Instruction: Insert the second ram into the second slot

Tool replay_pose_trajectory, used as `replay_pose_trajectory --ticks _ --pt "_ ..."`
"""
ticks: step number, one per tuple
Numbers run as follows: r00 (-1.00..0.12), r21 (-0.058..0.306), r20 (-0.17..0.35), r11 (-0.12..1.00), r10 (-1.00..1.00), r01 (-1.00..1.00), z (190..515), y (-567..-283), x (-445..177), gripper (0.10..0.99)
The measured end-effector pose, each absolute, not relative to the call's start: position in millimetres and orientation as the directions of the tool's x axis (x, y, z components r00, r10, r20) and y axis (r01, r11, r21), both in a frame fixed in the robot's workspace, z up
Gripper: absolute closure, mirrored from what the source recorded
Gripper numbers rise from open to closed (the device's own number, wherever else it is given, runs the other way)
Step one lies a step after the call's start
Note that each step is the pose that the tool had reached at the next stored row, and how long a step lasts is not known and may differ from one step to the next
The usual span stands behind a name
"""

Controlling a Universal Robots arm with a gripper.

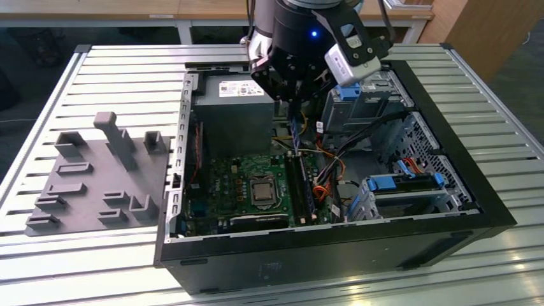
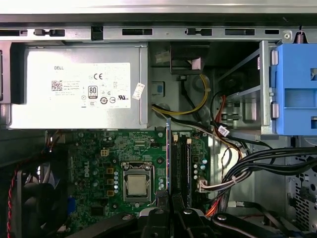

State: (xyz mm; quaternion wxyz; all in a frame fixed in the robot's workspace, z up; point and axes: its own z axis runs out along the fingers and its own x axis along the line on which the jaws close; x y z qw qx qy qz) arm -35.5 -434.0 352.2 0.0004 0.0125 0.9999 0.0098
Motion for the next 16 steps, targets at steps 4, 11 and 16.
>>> replay_pose_trajectory --ticks 4,11,16 --pt "-1.000 0.020 0.000 0.999 0.025 0.025 351.2 -434.0 -35.5 0.949" --pt "-1.000 0.020 0.001 0.999 0.025 0.025 349.6 -434.0 -35.5 0.949" --pt "-1.000 0.020 0.001 0.999 0.025 0.025 348.4 -434.0 -35.5 0.949"
